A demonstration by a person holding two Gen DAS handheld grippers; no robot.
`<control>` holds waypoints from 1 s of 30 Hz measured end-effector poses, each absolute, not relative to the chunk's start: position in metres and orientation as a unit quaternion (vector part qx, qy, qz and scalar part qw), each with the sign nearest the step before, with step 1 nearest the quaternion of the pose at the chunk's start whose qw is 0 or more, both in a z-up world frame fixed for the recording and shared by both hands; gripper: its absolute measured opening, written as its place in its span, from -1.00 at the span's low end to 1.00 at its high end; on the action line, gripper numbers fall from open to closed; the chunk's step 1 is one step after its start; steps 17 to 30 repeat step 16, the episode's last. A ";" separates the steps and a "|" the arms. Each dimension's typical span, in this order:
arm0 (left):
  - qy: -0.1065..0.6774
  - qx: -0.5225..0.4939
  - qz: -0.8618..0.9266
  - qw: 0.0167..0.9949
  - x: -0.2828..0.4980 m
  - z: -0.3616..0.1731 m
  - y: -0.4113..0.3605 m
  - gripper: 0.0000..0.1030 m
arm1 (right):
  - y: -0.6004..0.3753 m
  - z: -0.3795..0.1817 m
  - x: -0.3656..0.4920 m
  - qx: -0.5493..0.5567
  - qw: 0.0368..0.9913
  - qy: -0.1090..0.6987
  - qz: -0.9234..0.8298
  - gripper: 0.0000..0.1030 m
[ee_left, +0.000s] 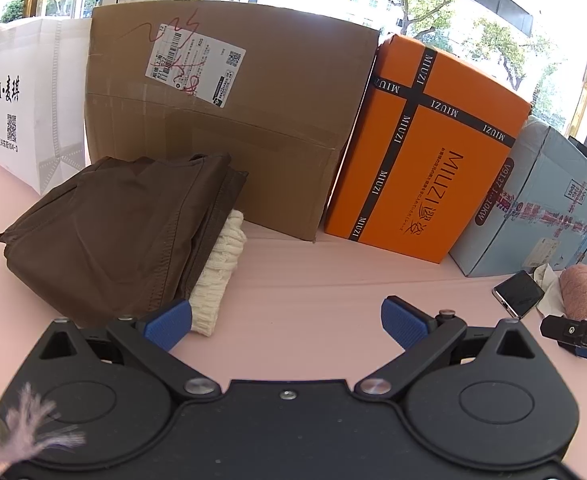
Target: Fold clothes
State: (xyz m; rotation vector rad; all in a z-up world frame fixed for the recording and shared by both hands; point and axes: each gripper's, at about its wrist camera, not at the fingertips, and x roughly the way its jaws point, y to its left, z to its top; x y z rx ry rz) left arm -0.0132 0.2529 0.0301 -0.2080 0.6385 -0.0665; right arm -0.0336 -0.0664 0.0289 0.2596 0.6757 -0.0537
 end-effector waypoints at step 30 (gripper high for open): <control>0.313 -0.106 -0.034 0.943 -0.013 0.030 0.254 1.00 | -0.064 0.028 -0.032 0.125 0.934 0.334 -0.025 1.00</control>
